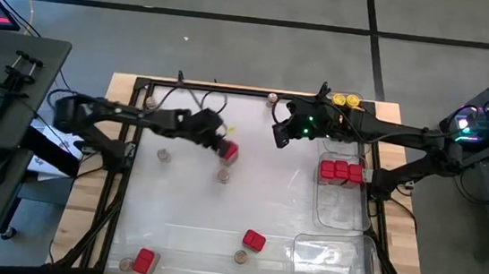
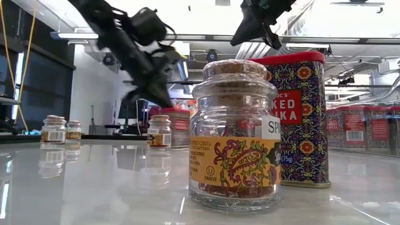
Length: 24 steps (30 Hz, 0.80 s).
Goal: Sort spices by type
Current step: Put the red seasoning can into the middle transparent bin
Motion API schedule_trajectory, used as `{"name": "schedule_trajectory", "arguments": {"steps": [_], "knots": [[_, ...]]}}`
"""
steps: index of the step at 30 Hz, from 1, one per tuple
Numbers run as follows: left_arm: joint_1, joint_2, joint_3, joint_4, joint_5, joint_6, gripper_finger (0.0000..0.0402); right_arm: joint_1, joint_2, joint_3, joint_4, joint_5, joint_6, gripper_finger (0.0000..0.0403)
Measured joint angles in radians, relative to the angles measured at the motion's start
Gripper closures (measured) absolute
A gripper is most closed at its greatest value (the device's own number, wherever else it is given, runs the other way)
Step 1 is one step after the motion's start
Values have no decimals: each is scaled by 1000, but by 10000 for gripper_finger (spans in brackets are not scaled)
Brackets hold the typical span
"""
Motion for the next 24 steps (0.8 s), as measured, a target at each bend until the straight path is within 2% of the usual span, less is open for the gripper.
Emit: {"name": "schedule_trajectory", "arguments": {"steps": [5,14,19,24], "knots": [[27,155,166,23,21,125,401,22,0,0,2,-7,18,403],[-65,394,423,43,82,192,401,52,-13,0,2,-7,22,403],[-59,361,466,-37,99,223,401,59,-66,0,-1,-7,-59,403],[13,198,462,-206,86,299,401,41,-116,0,21,-7,-155,401]]}}
